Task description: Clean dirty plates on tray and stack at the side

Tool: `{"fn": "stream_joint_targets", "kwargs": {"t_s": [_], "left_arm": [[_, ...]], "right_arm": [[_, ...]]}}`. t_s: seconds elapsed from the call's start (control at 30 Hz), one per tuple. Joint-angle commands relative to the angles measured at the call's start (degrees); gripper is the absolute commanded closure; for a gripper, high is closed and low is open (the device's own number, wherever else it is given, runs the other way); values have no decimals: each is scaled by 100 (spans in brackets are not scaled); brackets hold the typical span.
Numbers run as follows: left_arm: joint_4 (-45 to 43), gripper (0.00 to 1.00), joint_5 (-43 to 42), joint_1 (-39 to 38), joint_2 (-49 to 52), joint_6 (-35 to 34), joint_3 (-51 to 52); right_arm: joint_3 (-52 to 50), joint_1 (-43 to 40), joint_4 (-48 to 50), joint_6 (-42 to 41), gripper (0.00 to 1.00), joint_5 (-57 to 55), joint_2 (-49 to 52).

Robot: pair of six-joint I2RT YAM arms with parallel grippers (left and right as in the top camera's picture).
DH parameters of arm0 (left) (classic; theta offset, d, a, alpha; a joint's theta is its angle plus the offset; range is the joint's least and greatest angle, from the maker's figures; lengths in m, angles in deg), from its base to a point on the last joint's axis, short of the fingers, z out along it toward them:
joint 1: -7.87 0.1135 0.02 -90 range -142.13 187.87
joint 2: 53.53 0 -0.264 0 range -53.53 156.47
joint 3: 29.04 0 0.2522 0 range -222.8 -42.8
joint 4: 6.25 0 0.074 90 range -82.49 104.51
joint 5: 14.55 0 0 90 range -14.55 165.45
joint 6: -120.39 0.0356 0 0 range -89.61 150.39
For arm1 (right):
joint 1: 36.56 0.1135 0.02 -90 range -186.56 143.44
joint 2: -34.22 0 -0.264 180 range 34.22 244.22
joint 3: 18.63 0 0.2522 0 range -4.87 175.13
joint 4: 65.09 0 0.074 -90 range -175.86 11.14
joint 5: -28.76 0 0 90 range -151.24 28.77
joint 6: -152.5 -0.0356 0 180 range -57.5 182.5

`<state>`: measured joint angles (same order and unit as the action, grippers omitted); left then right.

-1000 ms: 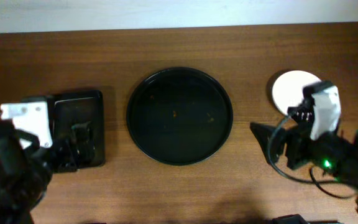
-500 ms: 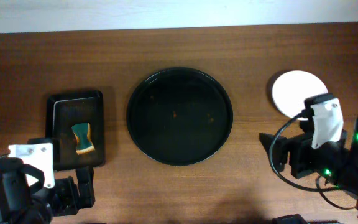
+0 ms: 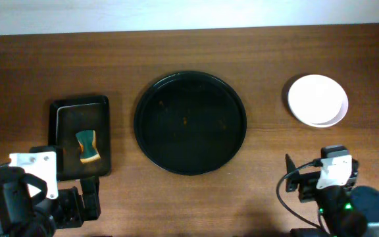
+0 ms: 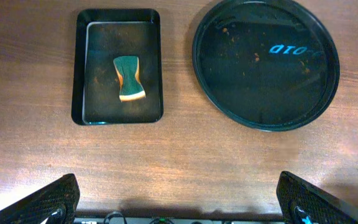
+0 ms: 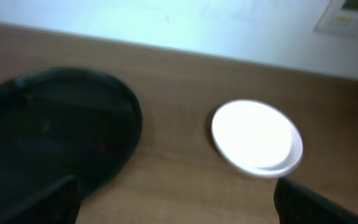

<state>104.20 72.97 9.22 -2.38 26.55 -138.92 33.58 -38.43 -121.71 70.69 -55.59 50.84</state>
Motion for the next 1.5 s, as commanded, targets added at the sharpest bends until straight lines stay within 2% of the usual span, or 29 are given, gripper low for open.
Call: {"fn": "stream_joint_targets", "kwargs": {"t_s": [0.0,0.2,0.47,1.33,1.4,1.47], "left_arm": [[0,1,81,-7,-2,90,2],[0,1,79,-7,-2,90,2],[0,1,79,-7,-2,90,2],[-7,1,98,-85,-125,98,9],[-415,1,391,-79,-328,87,68],[-1460,1,605,2,-713,90,428]], "right_arm": [[-1388,-90,1202,57,1,11,-730],[-3042,-87,2839,-31,1,33,-1661],[-3810,-79,3893,-28,1,24,-1644],[-3814,-79,3901,-26,1,26,-1626],[-3814,-79,3901,-26,1,26,-1626],[-3814,-79,3901,-26,1,26,-1626]]}}
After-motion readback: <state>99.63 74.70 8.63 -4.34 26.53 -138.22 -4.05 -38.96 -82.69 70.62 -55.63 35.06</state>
